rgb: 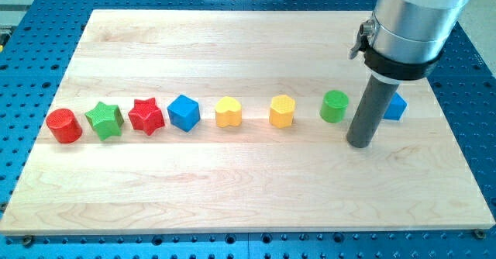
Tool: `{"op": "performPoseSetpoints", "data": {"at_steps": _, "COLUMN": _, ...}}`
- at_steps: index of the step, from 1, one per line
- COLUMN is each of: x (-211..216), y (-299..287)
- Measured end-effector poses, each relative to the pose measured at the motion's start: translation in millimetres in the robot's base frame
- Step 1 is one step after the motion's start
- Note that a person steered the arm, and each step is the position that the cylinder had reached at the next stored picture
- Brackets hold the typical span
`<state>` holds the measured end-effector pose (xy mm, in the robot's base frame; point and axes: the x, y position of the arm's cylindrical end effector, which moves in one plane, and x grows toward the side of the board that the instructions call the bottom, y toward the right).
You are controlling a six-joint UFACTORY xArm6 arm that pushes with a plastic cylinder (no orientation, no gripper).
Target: Push the yellow hexagon vertically to the top side of the blue cube
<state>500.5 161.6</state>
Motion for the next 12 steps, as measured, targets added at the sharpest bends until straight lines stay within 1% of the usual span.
{"op": "performPoseSetpoints", "data": {"at_steps": 9, "x": 6, "y": -9}}
{"op": "performPoseSetpoints", "data": {"at_steps": 10, "x": 7, "y": -23}}
{"op": "performPoseSetpoints", "data": {"at_steps": 11, "x": 7, "y": -24}}
{"op": "performPoseSetpoints", "data": {"at_steps": 12, "x": -14, "y": -49}}
